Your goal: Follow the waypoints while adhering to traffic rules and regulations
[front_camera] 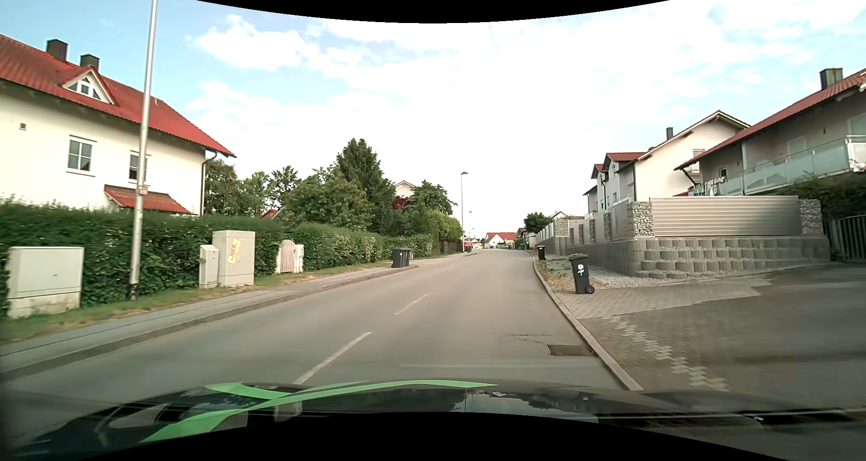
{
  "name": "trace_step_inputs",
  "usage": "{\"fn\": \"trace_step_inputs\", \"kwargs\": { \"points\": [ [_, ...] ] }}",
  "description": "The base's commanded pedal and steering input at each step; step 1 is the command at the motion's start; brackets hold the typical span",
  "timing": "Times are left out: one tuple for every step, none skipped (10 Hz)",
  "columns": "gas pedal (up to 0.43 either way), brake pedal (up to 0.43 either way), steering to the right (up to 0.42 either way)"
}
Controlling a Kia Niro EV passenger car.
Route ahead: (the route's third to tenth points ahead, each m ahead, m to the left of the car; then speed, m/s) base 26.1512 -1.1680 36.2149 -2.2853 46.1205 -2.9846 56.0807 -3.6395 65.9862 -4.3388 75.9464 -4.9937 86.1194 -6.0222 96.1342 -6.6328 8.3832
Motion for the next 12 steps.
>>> {"fn": "trace_step_inputs", "kwargs": {
  "points": [
    [0.197, 0.000, 0.045],
    [0.197, 0.000, 0.045],
    [0.197, 0.000, 0.045],
    [0.197, 0.000, 0.045],
    [0.197, 0.000, 0.045],
    [0.197, 0.000, 0.045],
    [0.197, 0.000, 0.045],
    [0.197, 0.000, 0.045],
    [0.197, 0.000, 0.045],
    [0.197, 0.000, 0.044],
    [0.197, 0.000, 0.043],
    [0.197, 0.000, 0.040]
  ]
}}
